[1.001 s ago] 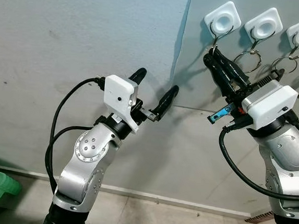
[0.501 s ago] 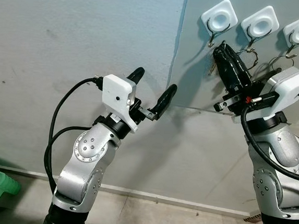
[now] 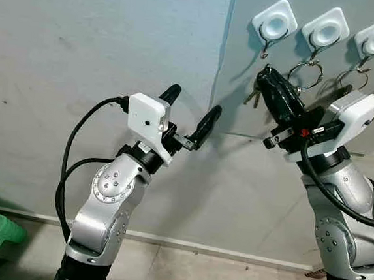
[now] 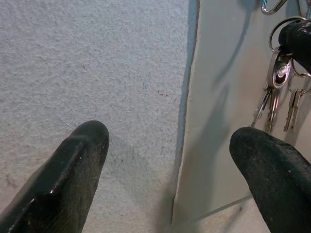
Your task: Hang keys on a hook
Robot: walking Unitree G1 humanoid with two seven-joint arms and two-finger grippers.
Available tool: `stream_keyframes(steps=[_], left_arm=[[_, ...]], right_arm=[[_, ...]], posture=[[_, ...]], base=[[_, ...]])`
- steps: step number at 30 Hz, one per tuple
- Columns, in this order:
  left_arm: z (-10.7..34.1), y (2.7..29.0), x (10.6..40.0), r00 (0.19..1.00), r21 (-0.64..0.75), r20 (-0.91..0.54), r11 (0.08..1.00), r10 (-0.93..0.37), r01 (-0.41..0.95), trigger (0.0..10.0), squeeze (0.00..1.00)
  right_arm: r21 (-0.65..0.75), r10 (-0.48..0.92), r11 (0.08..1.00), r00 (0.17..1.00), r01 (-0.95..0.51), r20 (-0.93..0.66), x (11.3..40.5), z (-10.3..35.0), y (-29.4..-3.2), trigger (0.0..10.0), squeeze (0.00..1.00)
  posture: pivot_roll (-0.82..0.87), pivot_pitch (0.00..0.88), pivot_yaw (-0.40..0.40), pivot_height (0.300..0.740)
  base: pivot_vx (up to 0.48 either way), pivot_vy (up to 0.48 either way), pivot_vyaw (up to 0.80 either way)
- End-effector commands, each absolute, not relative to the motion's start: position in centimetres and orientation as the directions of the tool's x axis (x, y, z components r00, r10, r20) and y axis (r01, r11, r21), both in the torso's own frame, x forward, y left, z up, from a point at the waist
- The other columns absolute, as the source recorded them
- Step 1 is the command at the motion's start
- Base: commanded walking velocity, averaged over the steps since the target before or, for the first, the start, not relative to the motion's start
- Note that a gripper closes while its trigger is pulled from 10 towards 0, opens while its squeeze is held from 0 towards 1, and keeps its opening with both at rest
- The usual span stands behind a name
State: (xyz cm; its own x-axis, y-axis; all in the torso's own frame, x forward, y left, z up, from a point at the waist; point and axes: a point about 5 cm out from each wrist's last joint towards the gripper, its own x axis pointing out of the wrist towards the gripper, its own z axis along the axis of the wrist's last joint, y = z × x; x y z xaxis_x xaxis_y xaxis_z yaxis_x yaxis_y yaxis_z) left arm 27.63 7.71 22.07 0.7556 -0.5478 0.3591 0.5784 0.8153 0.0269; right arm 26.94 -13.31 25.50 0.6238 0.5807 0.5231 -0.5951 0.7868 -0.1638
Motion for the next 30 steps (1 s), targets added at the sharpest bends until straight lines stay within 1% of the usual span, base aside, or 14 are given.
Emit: stream_keyframes(steps=[1, 19, 25, 30], left_arm=[[22.5, 7.6, 27.5, 0.745, 0.026, 0.371, 0.808, -0.555, 0.589, 10.0, 0.00], [22.4, 7.8, 27.6, 0.750, 0.018, 0.364, 0.810, -0.552, 0.586, 10.0, 0.00], [22.2, 8.0, 27.7, 0.762, 0.010, 0.358, 0.819, -0.539, 0.574, 10.0, 0.00], [21.5, 8.7, 27.8, 0.798, -0.034, 0.347, 0.843, -0.494, 0.537, 10.0, 0.00]], right_arm=[[-0.180, 0.602, 0.767, 0.594, -0.616, 0.534, 26.4, 26.0, -13.0, 10.0, 0.00], [-0.158, 0.583, 0.779, 0.608, -0.607, 0.539, 26.5, 26.2, -13.3, 10.0, 0.00], [-0.108, 0.533, 0.811, 0.648, -0.575, 0.544, 26.6, 25.8, -13.7, 10.0, 0.00], [-0.081, 0.487, 0.843, 0.689, -0.532, 0.536, 26.3, 25.0, -13.9, 10.0, 0.00]], posture=[[-0.03, 0.119, -0.017, 0.740], [-0.03, 0.126, -0.014, 0.740], [-0.03, 0.129, -0.015, 0.740], [-0.03, 0.129, -0.015, 0.740]], base=[[0.000, 0.000, 0.00], [0.000, 0.000, 0.00], [0.000, 0.000, 0.00], [0.000, 0.000, 0.00]])
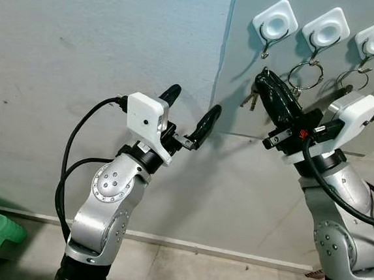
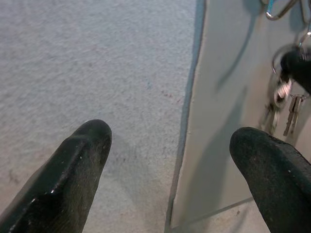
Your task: Hang keys on a hook
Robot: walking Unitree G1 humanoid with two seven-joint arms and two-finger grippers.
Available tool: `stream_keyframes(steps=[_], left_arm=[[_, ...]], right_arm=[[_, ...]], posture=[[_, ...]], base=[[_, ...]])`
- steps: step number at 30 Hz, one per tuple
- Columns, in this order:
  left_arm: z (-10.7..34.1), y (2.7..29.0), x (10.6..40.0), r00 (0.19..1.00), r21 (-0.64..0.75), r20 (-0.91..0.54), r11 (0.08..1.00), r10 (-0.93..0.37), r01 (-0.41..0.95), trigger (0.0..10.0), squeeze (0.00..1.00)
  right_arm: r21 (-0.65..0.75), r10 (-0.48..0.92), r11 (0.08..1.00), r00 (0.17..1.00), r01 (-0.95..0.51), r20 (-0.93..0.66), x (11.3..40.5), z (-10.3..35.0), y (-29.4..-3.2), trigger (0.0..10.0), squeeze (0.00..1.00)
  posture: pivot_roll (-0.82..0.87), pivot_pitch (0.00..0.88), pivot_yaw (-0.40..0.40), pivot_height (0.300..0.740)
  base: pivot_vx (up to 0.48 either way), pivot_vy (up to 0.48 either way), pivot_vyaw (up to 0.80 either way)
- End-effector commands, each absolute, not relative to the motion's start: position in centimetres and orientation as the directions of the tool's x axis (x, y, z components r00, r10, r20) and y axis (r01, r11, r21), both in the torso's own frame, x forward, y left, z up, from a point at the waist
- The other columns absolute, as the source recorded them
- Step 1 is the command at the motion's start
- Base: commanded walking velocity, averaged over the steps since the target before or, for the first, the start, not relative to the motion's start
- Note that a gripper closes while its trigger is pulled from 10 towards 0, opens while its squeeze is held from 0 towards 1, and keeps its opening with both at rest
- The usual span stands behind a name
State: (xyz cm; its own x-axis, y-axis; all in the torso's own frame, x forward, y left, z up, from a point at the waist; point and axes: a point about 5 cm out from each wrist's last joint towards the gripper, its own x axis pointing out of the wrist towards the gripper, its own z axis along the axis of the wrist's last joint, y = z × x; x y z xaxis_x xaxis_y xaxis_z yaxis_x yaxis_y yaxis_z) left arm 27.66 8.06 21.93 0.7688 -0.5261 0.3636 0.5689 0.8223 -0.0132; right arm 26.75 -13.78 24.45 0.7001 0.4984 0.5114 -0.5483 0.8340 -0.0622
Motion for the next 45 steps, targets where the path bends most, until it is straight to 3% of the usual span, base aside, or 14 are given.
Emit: stream_keyframes(steps=[1, 13, 21, 28, 30, 39, 45], left_arm=[[20.8, 9.0, 27.9, 0.816, -0.038, 0.328, 0.857, -0.475, 0.514, 10.0, 0.00], [18.1, 10.3, 28.1, 0.893, -0.105, 0.260, 0.909, -0.367, 0.404, 10.0, 0.00], [17.6, 11.2, 28.3, 0.921, -0.180, 0.246, 0.920, -0.301, 0.349, 10.0, 0.00], [17.6, 11.0, 28.2, 0.919, -0.199, 0.255, 0.914, -0.300, 0.353, 10.0, 0.00], [17.7, 11.0, 28.2, 0.921, -0.253, 0.261, 0.900, -0.290, 0.355, 10.0, 0.00], [17.7, 11.0, 28.5, 0.926, -0.235, 0.261, 0.913, -0.271, 0.333, 10.0, 0.00], [17.8, 11.0, 28.6, 0.925, -0.217, 0.263, 0.917, -0.275, 0.335, 10.0, 0.00]], right_arm=[[-0.073, 0.467, 0.857, 0.708, -0.511, 0.530, 26.1, 24.6, -14.0, 10.0, 0.00], [-0.005, 0.360, 0.913, 0.801, -0.407, 0.479, 25.8, 22.3, -14.9, 10.0, 0.00], [-0.001, 0.350, 0.919, 0.817, -0.394, 0.458, 25.9, 21.6, -15.1, 10.0, 0.00], [-0.010, 0.359, 0.918, 0.819, -0.397, 0.448, 25.9, 21.4, -15.1, 10.0, 0.00], [-0.014, 0.364, 0.916, 0.818, -0.400, 0.445, 25.9, 21.4, -15.1, 10.0, 0.00], [-0.025, 0.392, 0.906, 0.812, -0.424, 0.432, 25.9, 21.3, -15.2, 10.0, 0.00], [-0.048, 0.502, 0.848, 0.771, -0.527, 0.392, 25.8, 21.0, -14.3, 10.0, 0.00]], posture=[[-0.04, 0.133, -0.015, 0.740], [-0.04, 0.133, -0.019, 0.740], [-0.04, 0.119, -0.032, 0.740], [-0.04, 0.112, -0.037, 0.740], [-0.04, 0.108, -0.038, 0.740], [-0.05, 0.100, -0.043, 0.740], [-0.05, 0.097, -0.048, 0.740]], base=[[0.000, 0.000, 0.00], [0.000, 0.000, 0.00], [0.000, -0.246, 0.00], [0.000, -0.366, 0.00], [0.000, 0.000, 0.00], [0.000, 0.000, 0.00], [0.000, 0.000, 0.00]])
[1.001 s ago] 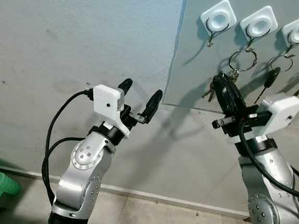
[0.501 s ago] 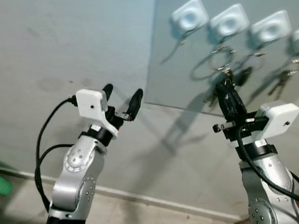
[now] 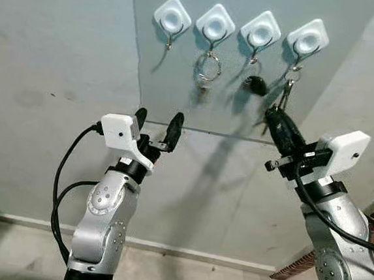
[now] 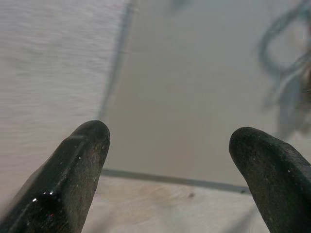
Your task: Hang keys on a hook
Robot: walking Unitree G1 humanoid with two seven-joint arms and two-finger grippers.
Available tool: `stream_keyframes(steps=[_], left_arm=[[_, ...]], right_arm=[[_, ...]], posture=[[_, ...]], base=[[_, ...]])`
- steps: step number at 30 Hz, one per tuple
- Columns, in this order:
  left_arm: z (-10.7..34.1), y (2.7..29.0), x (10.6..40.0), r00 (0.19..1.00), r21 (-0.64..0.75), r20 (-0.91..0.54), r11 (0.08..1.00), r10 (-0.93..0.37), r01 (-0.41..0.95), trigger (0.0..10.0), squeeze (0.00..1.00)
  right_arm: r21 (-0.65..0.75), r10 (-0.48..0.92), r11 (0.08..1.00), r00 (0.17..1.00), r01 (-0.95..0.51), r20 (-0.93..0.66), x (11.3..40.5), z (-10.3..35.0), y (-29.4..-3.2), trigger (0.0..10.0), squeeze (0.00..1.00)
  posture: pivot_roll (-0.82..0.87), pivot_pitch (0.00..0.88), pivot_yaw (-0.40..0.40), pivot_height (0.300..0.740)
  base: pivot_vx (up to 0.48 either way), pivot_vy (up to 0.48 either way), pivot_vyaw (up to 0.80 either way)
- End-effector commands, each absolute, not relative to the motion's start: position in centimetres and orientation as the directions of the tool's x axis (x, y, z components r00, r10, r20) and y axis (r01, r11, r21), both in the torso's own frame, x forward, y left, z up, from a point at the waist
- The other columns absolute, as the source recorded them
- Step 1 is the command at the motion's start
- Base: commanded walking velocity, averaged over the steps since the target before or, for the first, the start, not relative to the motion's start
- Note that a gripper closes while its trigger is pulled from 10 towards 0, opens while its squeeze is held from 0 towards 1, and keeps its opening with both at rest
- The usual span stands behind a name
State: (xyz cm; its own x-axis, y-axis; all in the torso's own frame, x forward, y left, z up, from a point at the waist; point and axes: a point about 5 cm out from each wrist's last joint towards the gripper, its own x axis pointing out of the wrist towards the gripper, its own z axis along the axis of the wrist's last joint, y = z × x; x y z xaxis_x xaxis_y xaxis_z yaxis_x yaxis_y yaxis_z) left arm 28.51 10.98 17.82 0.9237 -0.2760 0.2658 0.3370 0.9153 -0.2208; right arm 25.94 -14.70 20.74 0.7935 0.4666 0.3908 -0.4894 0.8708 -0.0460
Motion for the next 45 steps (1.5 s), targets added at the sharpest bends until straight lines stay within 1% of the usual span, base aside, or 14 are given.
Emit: stream_keyframes(steps=[1, 3, 4, 6, 13, 15, 16, 18, 21, 25, 27, 30, 37, 45], left_arm=[[17.9, 11.0, 28.6, 0.924, -0.216, 0.266, 0.917, -0.275, 0.336, 10.0, 0.00], [18.3, 11.0, 28.6, 0.921, -0.217, 0.274, 0.916, -0.275, 0.338, 10.0, 0.00], [18.3, 11.0, 28.6, 0.921, -0.217, 0.274, 0.916, -0.275, 0.338, 10.0, 0.00], [19.1, 11.0, 28.7, 0.909, -0.181, 0.303, 0.919, -0.287, 0.350, 10.0, 0.00], [20.2, 11.1, 29.0, 0.895, -0.127, 0.321, 0.923, -0.309, 0.364, 10.0, 0.00], [20.6, 10.6, 28.9, 0.877, -0.080, 0.329, 0.915, -0.351, 0.396, 10.0, 0.00], [20.6, 10.6, 28.9, 0.877, -0.080, 0.329, 0.915, -0.351, 0.396, 10.0, 0.00], [21.1, 9.9, 28.7, 0.855, -0.045, 0.341, 0.902, -0.391, 0.430, 10.0, 0.00], [21.7, 9.3, 28.5, 0.835, -0.036, 0.356, 0.887, -0.419, 0.460, 10.0, 0.00], [22.0, 8.9, 28.3, 0.822, -0.013, 0.363, 0.880, -0.438, 0.474, 10.0, 0.00], [22.2, 8.8, 27.9, 0.813, -0.002, 0.368, 0.874, -0.451, 0.486, 10.0, 0.00], [22.3, 8.7, 27.6, 0.806, -0.001, 0.374, 0.869, -0.459, 0.495, 10.0, 0.00], [23.1, 8.4, 27.2, 0.779, 0.021, 0.392, 0.852, -0.489, 0.524, 10.0, 0.00], [23.8, 8.6, 26.9, 0.768, 0.047, 0.400, 0.848, -0.501, 0.528, 10.0, 0.00]], right_arm=[[-0.046, 0.520, 0.836, 0.763, -0.547, 0.385, 25.7, 21.0, -14.1, 10.0, 0.00], [-0.038, 0.583, 0.787, 0.722, -0.616, 0.373, 25.4, 20.9, -13.2, 10.0, 0.00], [-0.038, 0.583, 0.787, 0.722, -0.616, 0.373, 25.4, 20.9, -13.2, 10.0, 0.00], [-0.030, 0.637, 0.735, 0.675, -0.677, 0.373, 25.3, 21.1, -12.2, 10.0, 0.00], [-0.043, 0.663, 0.712, 0.651, -0.701, 0.368, 25.8, 21.4, -11.9, 10.0, 0.00], [-0.050, 0.677, 0.697, 0.633, -0.716, 0.376, 26.2, 21.7, -11.7, 10.0, 0.00], [-0.050, 0.677, 0.697, 0.633, -0.716, 0.376, 26.2, 21.7, -11.7, 10.0, 0.00], [-0.054, 0.694, 0.673, 0.604, -0.738, 0.393, 26.5, 22.3, -11.3, 10.0, 0.00], [-0.062, 0.711, 0.646, 0.571, -0.760, 0.410, 26.8, 23.0, -10.7, 10.0, 0.00], [-0.065, 0.725, 0.626, 0.549, -0.777, 0.416, 26.9, 23.3, -10.4, 10.0, 0.00], [-0.070, 0.763, 0.578, 0.508, -0.813, 0.400, 26.6, 23.2, -10.0, 10.0, 0.00], [-0.066, 0.780, 0.552, 0.487, -0.831, 0.393, 26.4, 23.1, -9.9, 10.0, 0.00], [-0.062, 0.778, 0.534, 0.461, -0.843, 0.428, 26.5, 24.1, -9.6, 10.0, 0.00], [-0.052, 0.769, 0.509, 0.427, -0.859, 0.476, 26.8, 25.4, -9.2, 10.0, 0.00]], posture=[[-0.05, 0.097, -0.048, 0.740], [-0.05, 0.102, -0.047, 0.740], [-0.05, 0.102, -0.047, 0.740], [-0.05, 0.106, -0.049, 0.740], [-0.04, 0.114, -0.055, 0.740], [-0.04, 0.119, -0.055, 0.740], [-0.04, 0.119, -0.055, 0.740], [-0.04, 0.123, -0.055, 0.740], [-0.04, 0.126, -0.054, 0.740], [-0.03, 0.127, -0.057, 0.740], [-0.03, 0.128, -0.062, 0.740], [-0.03, 0.128, -0.062, 0.740], [-0.03, 0.128, -0.064, 0.740], [-0.01, 0.126, -0.065, 0.740]], base=[[0.000, 0.000, 0.00], [0.000, 0.000, 0.00], [0.000, 0.000, 0.00], [0.000, 0.000, 0.00], [0.000, 0.000, 0.00], [0.000, 0.000, 0.00], [0.000, 0.000, 0.00], [0.000, 0.000, 0.00], [0.000, 0.000, 0.00], [0.000, 0.000, 0.00], [0.000, 0.000, 0.00], [0.000, 0.000, 0.00], [0.000, 0.000, 0.00], [0.000, 0.000, 0.00]])
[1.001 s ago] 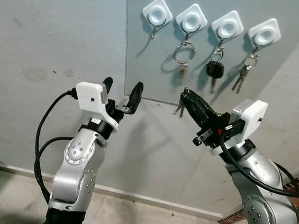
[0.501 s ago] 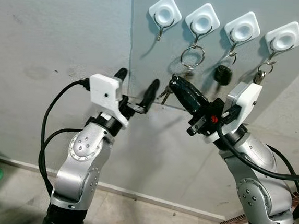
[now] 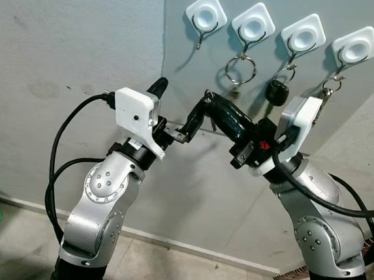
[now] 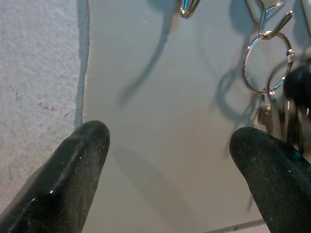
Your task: Hang keys on a hook
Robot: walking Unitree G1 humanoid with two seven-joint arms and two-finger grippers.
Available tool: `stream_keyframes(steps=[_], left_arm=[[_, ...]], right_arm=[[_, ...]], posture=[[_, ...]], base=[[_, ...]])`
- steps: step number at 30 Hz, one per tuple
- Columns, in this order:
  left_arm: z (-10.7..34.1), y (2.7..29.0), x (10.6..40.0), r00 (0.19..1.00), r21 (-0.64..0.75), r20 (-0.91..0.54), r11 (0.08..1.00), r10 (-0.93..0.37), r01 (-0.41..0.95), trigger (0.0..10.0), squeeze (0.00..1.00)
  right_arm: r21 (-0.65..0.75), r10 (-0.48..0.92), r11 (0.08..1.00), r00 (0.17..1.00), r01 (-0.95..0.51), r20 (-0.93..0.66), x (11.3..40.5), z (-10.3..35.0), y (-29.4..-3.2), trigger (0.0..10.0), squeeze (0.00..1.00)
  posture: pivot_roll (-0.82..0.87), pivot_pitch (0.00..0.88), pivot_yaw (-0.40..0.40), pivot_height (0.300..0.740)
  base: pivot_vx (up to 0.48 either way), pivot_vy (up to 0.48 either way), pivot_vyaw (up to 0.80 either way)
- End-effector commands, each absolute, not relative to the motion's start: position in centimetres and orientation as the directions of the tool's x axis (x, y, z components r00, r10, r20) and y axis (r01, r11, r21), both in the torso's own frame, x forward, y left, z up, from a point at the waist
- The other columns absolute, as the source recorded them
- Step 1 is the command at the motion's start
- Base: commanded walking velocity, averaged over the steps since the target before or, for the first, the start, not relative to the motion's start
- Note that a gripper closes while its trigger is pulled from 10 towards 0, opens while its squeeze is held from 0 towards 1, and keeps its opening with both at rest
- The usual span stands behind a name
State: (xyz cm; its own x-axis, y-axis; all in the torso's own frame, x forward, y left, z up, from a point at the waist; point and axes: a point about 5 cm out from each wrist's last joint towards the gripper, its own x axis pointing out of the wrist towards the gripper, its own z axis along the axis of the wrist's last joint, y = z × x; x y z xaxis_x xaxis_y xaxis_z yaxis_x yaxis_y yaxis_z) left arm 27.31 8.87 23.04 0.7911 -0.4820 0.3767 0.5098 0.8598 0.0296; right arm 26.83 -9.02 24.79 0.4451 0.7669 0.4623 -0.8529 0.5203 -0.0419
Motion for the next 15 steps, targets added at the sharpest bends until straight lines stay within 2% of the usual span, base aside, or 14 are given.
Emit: stream_keyframes(steps=[1, 11, 15], left_arm=[[23.8, 8.7, 26.8, 0.766, 0.049, 0.400, 0.847, -0.502, 0.530, 10.0, 0.00], [24.3, 8.7, 26.7, 0.755, 0.055, 0.411, 0.840, -0.511, 0.539, 10.0, 0.00], [24.5, 8.7, 26.7, 0.750, 0.063, 0.410, 0.836, -0.519, 0.545, 10.0, 0.00]], right_arm=[[-0.048, 0.773, 0.497, 0.417, -0.866, 0.477, 26.8, 25.4, -9.1, 10.0, 0.00], [-0.047, 0.779, 0.467, 0.386, -0.883, 0.495, 27.0, 25.9, -8.4, 10.0, 0.00], [-0.054, 0.755, 0.495, 0.399, -0.867, 0.520, 27.7, 26.4, -8.4, 10.0, 0.00]], posture=[[-0.01, 0.122, -0.068, 0.740], [0.00, 0.111, -0.072, 0.740], [0.00, 0.105, -0.071, 0.740]], base=[[0.000, 0.000, 0.00], [0.000, 0.000, 0.00], [0.000, 0.000, 0.00]])
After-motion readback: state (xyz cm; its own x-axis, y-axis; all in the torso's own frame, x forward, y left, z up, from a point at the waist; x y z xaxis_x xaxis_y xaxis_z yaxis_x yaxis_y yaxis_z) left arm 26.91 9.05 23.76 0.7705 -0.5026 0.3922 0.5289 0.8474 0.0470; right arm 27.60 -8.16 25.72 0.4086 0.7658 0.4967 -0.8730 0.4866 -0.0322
